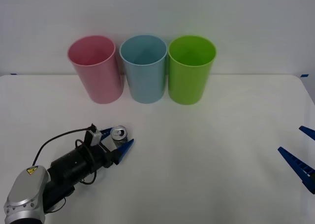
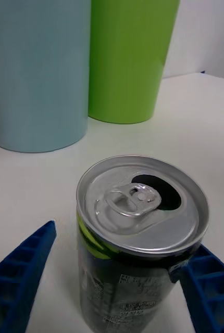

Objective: Grasp the object on the table and drop it into the matching bin: aluminum can to the light blue bin, PET bottle to the pink bin.

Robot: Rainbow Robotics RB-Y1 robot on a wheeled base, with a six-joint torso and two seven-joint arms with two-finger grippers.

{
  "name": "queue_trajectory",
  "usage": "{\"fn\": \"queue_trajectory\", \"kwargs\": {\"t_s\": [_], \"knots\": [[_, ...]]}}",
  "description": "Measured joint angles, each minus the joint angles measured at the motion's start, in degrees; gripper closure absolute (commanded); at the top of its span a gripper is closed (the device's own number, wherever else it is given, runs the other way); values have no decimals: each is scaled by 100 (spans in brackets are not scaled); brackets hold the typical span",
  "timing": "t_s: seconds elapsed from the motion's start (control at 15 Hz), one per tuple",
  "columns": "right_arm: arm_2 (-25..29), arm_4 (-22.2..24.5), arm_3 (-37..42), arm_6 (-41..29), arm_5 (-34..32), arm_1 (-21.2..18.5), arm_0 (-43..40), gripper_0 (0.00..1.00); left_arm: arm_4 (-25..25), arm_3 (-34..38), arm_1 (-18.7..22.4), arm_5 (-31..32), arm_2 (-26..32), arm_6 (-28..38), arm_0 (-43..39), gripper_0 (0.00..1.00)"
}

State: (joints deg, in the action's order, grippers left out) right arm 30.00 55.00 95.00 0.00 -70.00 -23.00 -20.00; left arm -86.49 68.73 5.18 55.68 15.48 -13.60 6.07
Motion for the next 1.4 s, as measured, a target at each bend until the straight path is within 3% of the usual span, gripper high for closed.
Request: {"fn": "queue_trajectory", "kwargs": {"t_s": [0.8,1.4], "knots": [[0,0,0,-1,0,0,0,0,160,59,71,142,111,-85,-111,100],[0,0,0,-1,0,0,0,0,1369,1842,481,172,49,192,-1492,100]]}}
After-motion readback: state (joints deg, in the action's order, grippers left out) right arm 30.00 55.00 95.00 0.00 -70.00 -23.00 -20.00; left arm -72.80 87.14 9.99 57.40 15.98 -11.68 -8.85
